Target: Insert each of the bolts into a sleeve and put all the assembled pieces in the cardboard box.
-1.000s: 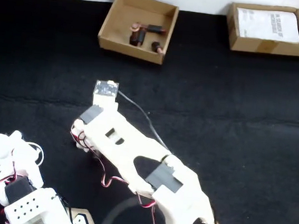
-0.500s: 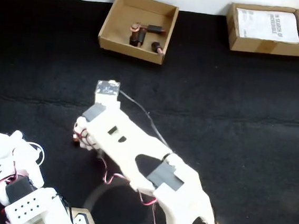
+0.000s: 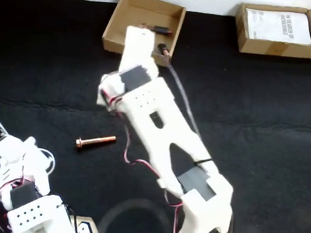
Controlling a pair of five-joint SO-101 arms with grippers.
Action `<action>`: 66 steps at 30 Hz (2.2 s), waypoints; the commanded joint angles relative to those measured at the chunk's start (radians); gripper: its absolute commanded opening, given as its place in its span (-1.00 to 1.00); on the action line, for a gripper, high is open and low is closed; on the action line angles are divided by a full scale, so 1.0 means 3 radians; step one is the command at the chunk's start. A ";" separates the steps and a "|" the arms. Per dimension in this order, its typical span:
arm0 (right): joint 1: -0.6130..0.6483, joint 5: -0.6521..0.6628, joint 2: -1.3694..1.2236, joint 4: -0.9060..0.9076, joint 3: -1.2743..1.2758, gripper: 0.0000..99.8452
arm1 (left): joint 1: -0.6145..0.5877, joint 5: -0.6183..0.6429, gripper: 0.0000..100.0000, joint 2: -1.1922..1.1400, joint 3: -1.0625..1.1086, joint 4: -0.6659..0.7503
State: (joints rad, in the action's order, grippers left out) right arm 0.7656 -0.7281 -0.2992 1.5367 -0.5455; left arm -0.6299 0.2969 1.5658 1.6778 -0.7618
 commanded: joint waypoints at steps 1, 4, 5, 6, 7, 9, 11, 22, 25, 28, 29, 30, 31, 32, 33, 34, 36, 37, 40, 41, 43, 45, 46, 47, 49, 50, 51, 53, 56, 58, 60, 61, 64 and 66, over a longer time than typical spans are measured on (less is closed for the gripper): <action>-0.0192 0.0046 0.0391 0.0258 -0.0248 -0.99 | 0.0228 -0.0015 -0.97 0.0023 -0.0156 -0.0307; -0.0361 0.0046 0.0570 0.0427 -0.0233 -0.99 | 0.0386 -0.0143 -0.97 0.0023 -0.0580 -0.0583; -0.0412 0.0046 0.0637 0.0473 -0.0233 -0.99 | 0.0432 -0.0148 -0.97 0.0018 -0.0749 -0.0675; -0.0473 0.0046 0.0703 0.0504 -0.0233 -0.99 | 0.0483 -0.0153 -0.97 0.0013 -0.0923 -0.0772; -0.0529 0.0046 0.0775 0.0529 -0.0233 -0.99 | 0.0550 -0.0164 -0.97 -0.0033 -0.1087 -0.0885; -0.0627 0.0046 0.0923 0.0540 -0.0222 -0.99 | 0.0683 -0.0179 -0.97 -0.0248 -0.1445 -0.1151; -0.0698 0.0046 0.1071 0.0570 -0.0187 -0.99 | 0.0780 -0.0159 -0.97 -0.0611 -0.1828 -0.1401; -0.0841 0.0026 0.1828 0.0391 0.0698 -0.99 | 0.1102 0.0419 -0.97 -0.3041 -0.4063 -0.2752; -0.0923 0.0026 0.2069 0.0238 0.0964 -0.99 | 0.1220 0.0573 -0.97 -0.3665 -0.4289 -0.2972; -0.0954 0.0026 0.2314 0.0095 0.1281 -0.99 | 0.1281 0.0604 -0.98 -0.4196 -0.4375 -0.2997; -0.0959 0.0031 0.2391 0.0043 0.1383 -0.99 | 0.1312 0.0604 -0.98 -0.4350 -0.4381 -0.2997; -0.0959 0.0036 0.2478 -0.0008 0.1486 -0.99 | 0.1353 0.0604 -0.98 -0.4483 -0.4381 -0.2997; -0.0959 0.0036 0.2560 -0.0059 0.1588 -0.99 | 0.1389 0.0619 -0.98 -0.4621 -0.4381 -0.2997; -0.0959 0.0041 0.2642 -0.0125 0.1690 -0.99 | 0.1414 0.0675 -0.98 -0.4744 -0.4381 -0.2992; -0.0959 0.0041 0.2713 -0.0192 0.1788 -0.99 | 0.1430 0.0742 -0.98 -0.4856 -0.4381 -0.2992; -0.0959 0.0046 0.2790 -0.0258 0.1890 -0.99 | 0.1440 0.0783 -0.98 -0.4974 -0.4381 -0.2987; -0.0959 0.0046 0.2928 -0.0361 0.2074 -0.99 | 0.1481 0.0798 -0.98 -0.5184 -0.4386 -0.2864; -0.0959 0.0046 0.2995 -0.0401 0.2161 -0.99 | 0.1491 0.0803 -0.98 -0.5281 -0.4386 -0.2787; -0.1025 0.0051 0.3189 -0.0545 0.2411 -0.99 | 0.1537 0.0813 -0.98 -0.5521 -0.4386 -0.2557; -0.1071 0.0051 0.3245 -0.0591 0.2478 -0.99 | 0.1562 0.0813 -0.98 -0.5593 -0.4391 -0.2496; -0.1153 0.0051 0.3347 -0.0667 0.2601 -0.99 | 0.1588 0.0818 -0.98 -0.5741 -0.4442 -0.2414; -0.1215 0.0148 0.3429 -0.0683 0.2693 -0.99 | 0.1619 0.0818 -0.98 -0.5905 -0.4560 -0.2363; -0.1235 0.0174 0.3470 -0.0698 0.2739 -0.99 | 0.1624 0.0818 -0.98 -0.5987 -0.4636 -0.2363; -0.1235 0.0189 0.3511 -0.0703 0.2775 -0.99 | 0.1629 0.0818 -0.98 -0.6068 -0.4718 -0.2363; -0.1235 0.0199 0.3583 -0.0703 0.2836 -0.99 | 0.1629 0.0885 -0.98 -0.6237 -0.4902 -0.2378; -0.1235 0.0215 0.3613 -0.0703 0.2856 -0.99 | 0.1629 0.0926 -0.98 -0.6329 -0.4994 -0.2383; -0.1235 0.0215 0.3639 -0.0708 0.2867 -0.99 | 0.1629 0.0951 -0.98 -0.6416 -0.5076 -0.2383; -0.1235 0.0215 0.3685 -0.0760 0.2897 -0.99 | 0.1634 0.0956 -0.98 -0.6590 -0.5224 -0.2388; -0.1235 0.0215 0.3726 -0.0770 0.2908 -0.99 | 0.1634 0.0962 -0.98 -0.6846 -0.5388 -0.2388; -0.1235 0.0215 0.3726 -0.0770 0.2918 -0.99 | 0.1629 0.0962 -0.98 -0.6969 -0.5455 -0.2388; -0.1235 0.0215 0.3721 -0.0770 0.2918 -0.99 | 0.1624 0.0962 -0.98 -0.7045 -0.5526 -0.2388; -0.1235 0.0215 0.3711 -0.0770 0.2918 -0.99 | 0.1624 0.0997 -0.98 -0.7061 -0.5567 -0.2388; -0.1235 0.0215 0.3700 -0.0770 0.2923 -0.99 | 0.1629 0.1100 -0.98 -0.7061 -0.5731 -0.2378; -0.1235 0.0215 0.3700 -0.0770 0.2923 -0.99 | 0.1634 0.1176 -0.98 -0.7081 -0.5920 -0.2363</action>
State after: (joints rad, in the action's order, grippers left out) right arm 0.4051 -0.6759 0.7856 1.3249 0.3353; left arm -0.1542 0.6222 -0.5577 -0.0054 -1.4891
